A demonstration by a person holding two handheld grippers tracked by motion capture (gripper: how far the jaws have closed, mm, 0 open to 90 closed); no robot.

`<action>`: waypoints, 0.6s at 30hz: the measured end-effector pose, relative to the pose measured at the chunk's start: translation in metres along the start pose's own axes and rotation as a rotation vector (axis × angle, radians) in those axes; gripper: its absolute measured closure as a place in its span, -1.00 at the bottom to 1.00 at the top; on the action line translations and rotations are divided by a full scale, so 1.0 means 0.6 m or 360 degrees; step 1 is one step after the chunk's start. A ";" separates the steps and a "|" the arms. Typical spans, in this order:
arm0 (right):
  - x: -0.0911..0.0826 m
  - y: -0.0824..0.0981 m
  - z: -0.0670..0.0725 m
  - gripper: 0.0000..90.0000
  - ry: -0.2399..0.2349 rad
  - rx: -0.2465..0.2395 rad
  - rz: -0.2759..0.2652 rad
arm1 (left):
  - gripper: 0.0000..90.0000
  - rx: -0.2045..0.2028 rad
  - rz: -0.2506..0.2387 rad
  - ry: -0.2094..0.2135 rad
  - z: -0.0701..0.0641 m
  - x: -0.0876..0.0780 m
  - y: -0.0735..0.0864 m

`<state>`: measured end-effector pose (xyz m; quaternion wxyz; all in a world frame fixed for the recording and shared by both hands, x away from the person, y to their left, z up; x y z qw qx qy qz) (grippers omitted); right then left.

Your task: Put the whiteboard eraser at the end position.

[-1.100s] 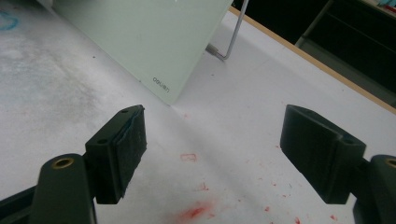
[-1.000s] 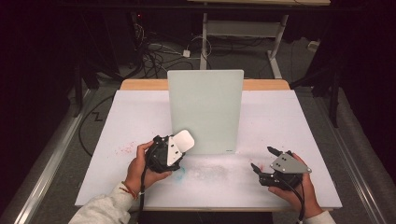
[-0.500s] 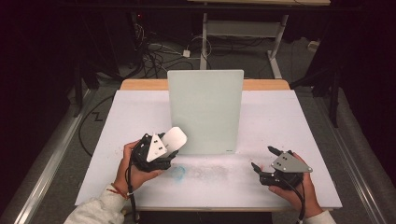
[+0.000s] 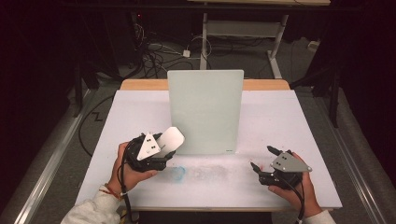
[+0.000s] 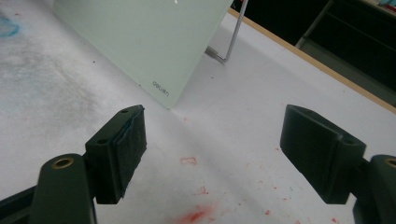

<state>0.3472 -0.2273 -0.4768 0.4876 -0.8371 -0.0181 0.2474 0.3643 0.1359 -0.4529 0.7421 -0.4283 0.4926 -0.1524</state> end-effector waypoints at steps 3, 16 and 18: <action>0.001 0.001 0.000 -0.48 -0.0004 -0.0016 -0.0001 | -0.35 0.0003 0.0003 0.0002 -0.001 -0.002 -0.002; -0.004 0.002 0.005 -0.48 -0.0016 -0.0016 0.0001 | -0.35 0.0123 0.0129 0.0165 -0.019 -0.005 -0.007; -0.004 0.004 0.007 -0.48 -0.0022 -0.0020 0.0011 | -0.35 0.0138 0.0160 0.0223 -0.023 -0.003 -0.006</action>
Point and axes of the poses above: each handheld gripper's, and its own axes: x roughly forward along the jaws, y roughly out of its underside, z roughly to its left, the point moved 6 cm from there along x, roughly forward along the jaws, and after that the axes turned 12 degrees about y, right-handed, at the moved point
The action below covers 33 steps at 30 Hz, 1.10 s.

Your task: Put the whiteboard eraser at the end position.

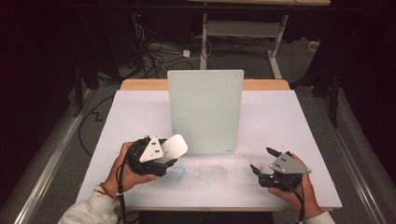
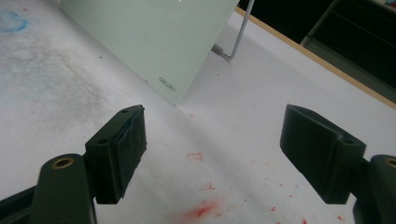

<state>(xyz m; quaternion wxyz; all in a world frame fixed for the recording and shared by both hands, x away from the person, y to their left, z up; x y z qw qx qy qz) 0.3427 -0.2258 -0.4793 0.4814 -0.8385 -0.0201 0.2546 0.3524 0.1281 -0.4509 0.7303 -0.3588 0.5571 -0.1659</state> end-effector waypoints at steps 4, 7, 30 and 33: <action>-0.001 0.000 -0.001 -0.48 -0.0003 0.0000 -0.0002 | -0.35 0.0032 0.0074 0.0117 -0.009 0.014 -0.001; 0.000 0.000 -0.001 -0.48 -0.0004 -0.0007 -0.0005 | -0.35 0.0078 0.0137 0.0198 -0.018 0.032 -0.004; 0.005 0.002 0.004 -0.48 -0.0014 -0.0027 0.0008 | -0.35 0.0334 0.0414 0.0575 -0.068 0.164 -0.063; 0.005 0.002 0.004 -0.48 -0.0017 -0.0025 0.0010 | -0.35 0.0352 0.0425 0.0593 -0.072 0.176 -0.070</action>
Point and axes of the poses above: each handheld gripper's, and its own axes: x roughly forward along the jaws, y roughly out of its underside, z roughly to its left, the point moved 6 cm from there along x, roughly forward along the jaws, and after that the axes turned 12 degrees about y, right-handed, at the moved point
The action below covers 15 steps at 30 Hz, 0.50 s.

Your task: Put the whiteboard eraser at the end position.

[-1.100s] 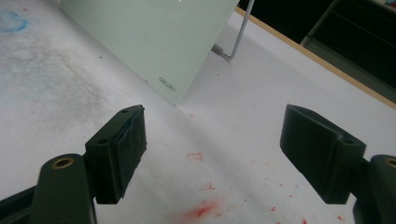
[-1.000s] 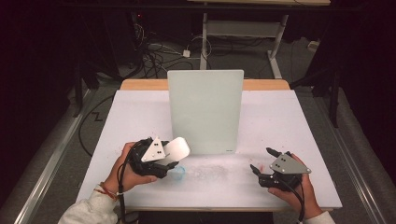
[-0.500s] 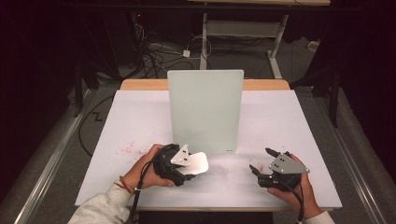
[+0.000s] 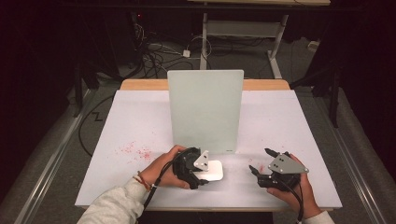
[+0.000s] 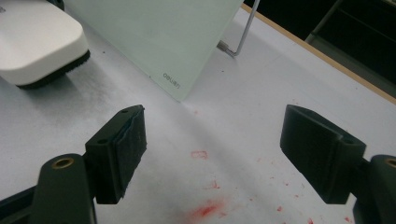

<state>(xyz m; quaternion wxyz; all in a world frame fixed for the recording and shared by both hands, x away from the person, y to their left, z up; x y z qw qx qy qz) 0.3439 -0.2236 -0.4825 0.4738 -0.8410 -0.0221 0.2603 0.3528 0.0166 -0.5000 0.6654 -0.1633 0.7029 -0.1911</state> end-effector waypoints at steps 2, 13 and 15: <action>0.000 0.000 0.000 -0.48 -0.0001 -0.0002 -0.0001 | -0.35 0.0014 0.0017 0.0008 0.001 0.006 -0.004; 0.000 0.000 0.002 -0.48 -0.0008 -0.0006 0.0003 | -0.34 -0.0015 -0.0065 0.0003 0.006 0.010 -0.013; 0.000 0.000 0.004 -0.48 -0.0008 0.0002 0.0007 | -0.35 -0.0006 -0.0082 -0.0008 0.005 0.007 -0.014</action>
Point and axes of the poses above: each handheld gripper's, and its own axes: x roughly forward along the jaws, y roughly out of its underside, z roughly to its left, the point moved 6 cm from there along x, roughly forward along the jaws, and after that the axes turned 12 degrees about y, right-handed, at the moved point
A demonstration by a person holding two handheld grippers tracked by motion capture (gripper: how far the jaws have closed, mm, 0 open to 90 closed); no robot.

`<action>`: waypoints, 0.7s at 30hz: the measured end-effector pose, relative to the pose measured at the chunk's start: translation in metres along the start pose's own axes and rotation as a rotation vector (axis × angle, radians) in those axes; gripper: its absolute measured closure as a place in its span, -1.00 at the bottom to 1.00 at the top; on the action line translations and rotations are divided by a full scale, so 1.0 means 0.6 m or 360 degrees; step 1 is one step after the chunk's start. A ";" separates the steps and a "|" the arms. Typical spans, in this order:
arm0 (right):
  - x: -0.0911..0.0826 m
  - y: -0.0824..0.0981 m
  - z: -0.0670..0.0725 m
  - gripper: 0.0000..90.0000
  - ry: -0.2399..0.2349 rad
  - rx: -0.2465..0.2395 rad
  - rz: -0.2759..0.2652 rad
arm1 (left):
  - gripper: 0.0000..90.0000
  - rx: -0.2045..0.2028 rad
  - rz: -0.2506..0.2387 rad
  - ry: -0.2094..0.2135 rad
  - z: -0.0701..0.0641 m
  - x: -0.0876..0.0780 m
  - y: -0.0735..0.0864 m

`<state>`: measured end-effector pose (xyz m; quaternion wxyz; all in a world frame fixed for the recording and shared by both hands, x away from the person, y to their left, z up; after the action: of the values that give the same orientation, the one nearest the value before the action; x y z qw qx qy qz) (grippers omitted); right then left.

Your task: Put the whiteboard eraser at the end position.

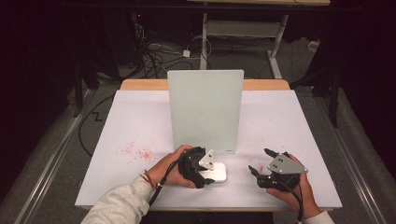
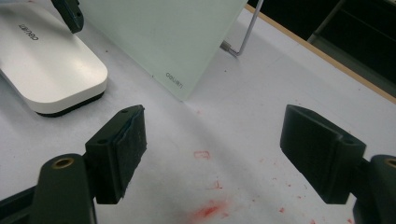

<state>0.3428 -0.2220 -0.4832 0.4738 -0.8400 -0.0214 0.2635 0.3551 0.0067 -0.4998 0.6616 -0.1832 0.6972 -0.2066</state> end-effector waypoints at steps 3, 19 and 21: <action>0.000 0.000 0.000 -0.48 -0.0001 0.0001 0.0001 | -0.36 -0.0002 -0.0027 -0.0012 -0.001 -0.003 -0.001; -0.003 -0.003 0.002 -0.48 -0.0019 -0.0018 -0.0022 | -0.46 -0.0040 -0.0198 -0.0183 0.001 -0.037 -0.005; -0.003 -0.003 0.002 -0.48 -0.0023 -0.0015 -0.0021 | -0.47 -0.0050 -0.0233 -0.0224 0.003 -0.041 -0.006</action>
<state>0.3409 -0.2206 -0.4818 0.4714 -0.8402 -0.0316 0.2663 0.3581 0.0167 -0.4773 0.6891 -0.2580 0.6370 -0.2299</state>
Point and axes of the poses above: each handheld gripper's, and its own axes: x roughly forward along the jaws, y roughly out of its underside, z roughly to its left, the point moved 6 cm from there along x, roughly forward along the jaws, and after that the axes turned 12 degrees about y, right-handed, at the moved point
